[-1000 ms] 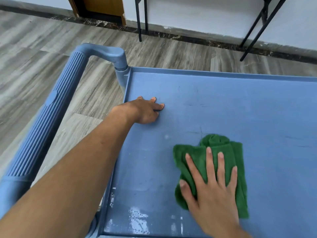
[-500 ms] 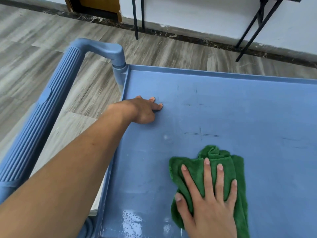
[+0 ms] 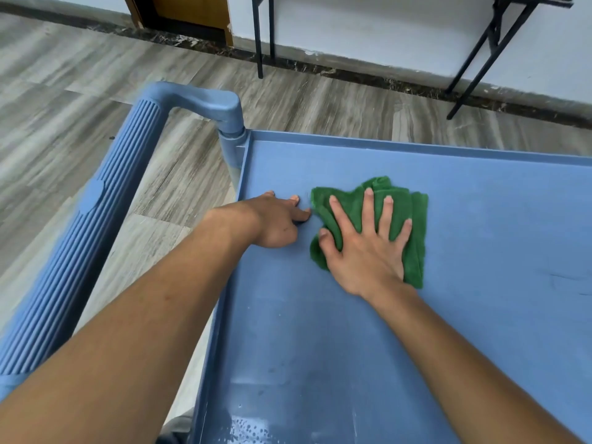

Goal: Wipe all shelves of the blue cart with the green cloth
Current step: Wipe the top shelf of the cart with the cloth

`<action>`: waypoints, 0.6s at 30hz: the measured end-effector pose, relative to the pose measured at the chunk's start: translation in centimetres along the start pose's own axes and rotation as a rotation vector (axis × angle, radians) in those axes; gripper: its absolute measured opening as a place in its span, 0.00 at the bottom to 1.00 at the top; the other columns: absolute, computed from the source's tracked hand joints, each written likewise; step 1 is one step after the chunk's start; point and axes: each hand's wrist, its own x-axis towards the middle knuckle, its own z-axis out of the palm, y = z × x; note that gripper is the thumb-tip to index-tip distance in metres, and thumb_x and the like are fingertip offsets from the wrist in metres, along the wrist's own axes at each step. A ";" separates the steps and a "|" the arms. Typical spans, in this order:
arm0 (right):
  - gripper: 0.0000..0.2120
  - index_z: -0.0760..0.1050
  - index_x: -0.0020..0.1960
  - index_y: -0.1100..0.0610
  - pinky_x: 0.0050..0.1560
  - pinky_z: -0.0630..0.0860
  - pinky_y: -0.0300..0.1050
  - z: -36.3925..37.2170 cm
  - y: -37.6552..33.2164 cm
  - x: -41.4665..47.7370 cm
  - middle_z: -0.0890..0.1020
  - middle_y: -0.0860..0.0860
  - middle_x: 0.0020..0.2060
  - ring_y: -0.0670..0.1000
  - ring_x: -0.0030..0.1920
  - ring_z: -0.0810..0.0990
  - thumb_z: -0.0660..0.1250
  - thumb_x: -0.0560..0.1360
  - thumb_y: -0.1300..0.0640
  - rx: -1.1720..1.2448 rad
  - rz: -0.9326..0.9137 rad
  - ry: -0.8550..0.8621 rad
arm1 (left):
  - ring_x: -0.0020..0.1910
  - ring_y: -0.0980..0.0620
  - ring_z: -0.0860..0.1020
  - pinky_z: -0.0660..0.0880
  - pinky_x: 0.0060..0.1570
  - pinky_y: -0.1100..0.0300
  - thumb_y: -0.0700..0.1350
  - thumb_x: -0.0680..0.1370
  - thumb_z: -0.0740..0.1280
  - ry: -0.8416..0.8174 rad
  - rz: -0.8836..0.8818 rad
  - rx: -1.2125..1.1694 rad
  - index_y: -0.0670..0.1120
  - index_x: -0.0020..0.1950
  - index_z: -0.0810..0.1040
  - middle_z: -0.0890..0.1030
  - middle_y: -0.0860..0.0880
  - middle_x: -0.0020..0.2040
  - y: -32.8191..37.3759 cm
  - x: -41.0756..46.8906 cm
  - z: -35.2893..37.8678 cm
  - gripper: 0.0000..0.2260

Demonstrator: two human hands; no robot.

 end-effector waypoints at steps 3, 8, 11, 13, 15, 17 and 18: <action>0.31 0.42 0.80 0.32 0.73 0.34 0.75 -0.4 -0.4 4.0 0.37 0.52 0.83 0.62 0.80 0.32 0.41 0.78 0.30 0.020 0.004 -0.016 | 0.78 0.44 0.44 0.43 0.75 0.51 0.43 0.80 0.51 -0.002 0.005 -0.014 0.61 0.78 0.52 0.46 0.57 0.79 -0.2 -0.2 0.0 0.28; 0.33 0.43 0.80 0.33 0.73 0.33 0.76 -1.1 -1.2 9.4 0.38 0.53 0.83 0.63 0.80 0.32 0.40 0.76 0.30 0.036 0.027 -0.037 | 0.78 0.45 0.43 0.45 0.75 0.51 0.43 0.80 0.50 -0.013 0.015 0.019 0.59 0.79 0.50 0.45 0.57 0.79 -0.2 -0.9 0.1 0.28; 0.33 0.43 0.80 0.33 0.72 0.33 0.76 -1.5 -1.6 11.0 0.38 0.54 0.83 0.63 0.80 0.33 0.40 0.75 0.29 0.043 0.054 -0.032 | 0.78 0.44 0.44 0.46 0.74 0.54 0.43 0.81 0.51 -0.027 0.033 0.074 0.54 0.80 0.49 0.45 0.54 0.80 0.0 -2.0 0.8 0.27; 0.34 0.43 0.80 0.33 0.72 0.33 0.76 -1.5 -1.8 11.2 0.38 0.54 0.83 0.64 0.80 0.33 0.39 0.75 0.29 0.040 0.059 -0.034 | 0.78 0.45 0.45 0.50 0.75 0.52 0.43 0.80 0.52 -0.035 0.035 0.101 0.52 0.80 0.47 0.44 0.54 0.80 0.2 -3.1 1.9 0.29; 0.34 0.42 0.80 0.33 0.72 0.33 0.76 -1.5 -1.7 11.2 0.38 0.54 0.82 0.64 0.80 0.32 0.39 0.75 0.29 0.037 0.056 -0.044 | 0.78 0.45 0.44 0.53 0.74 0.51 0.42 0.79 0.53 -0.031 0.030 0.105 0.50 0.80 0.45 0.43 0.54 0.80 0.3 -4.3 3.2 0.31; 0.34 0.42 0.80 0.33 0.72 0.33 0.76 -1.7 -1.6 11.0 0.37 0.54 0.82 0.64 0.80 0.32 0.39 0.75 0.29 0.040 0.046 -0.052 | 0.78 0.47 0.42 0.54 0.74 0.50 0.41 0.78 0.53 -0.026 0.012 0.064 0.50 0.80 0.43 0.42 0.55 0.80 0.4 -5.4 4.3 0.32; 0.34 0.42 0.80 0.33 0.72 0.33 0.76 -1.8 -1.6 10.9 0.37 0.54 0.82 0.64 0.80 0.32 0.39 0.75 0.29 0.040 0.040 -0.058 | 0.78 0.48 0.41 0.53 0.74 0.50 0.41 0.77 0.54 -0.022 0.005 0.035 0.51 0.80 0.43 0.41 0.56 0.79 0.4 -5.6 4.5 0.33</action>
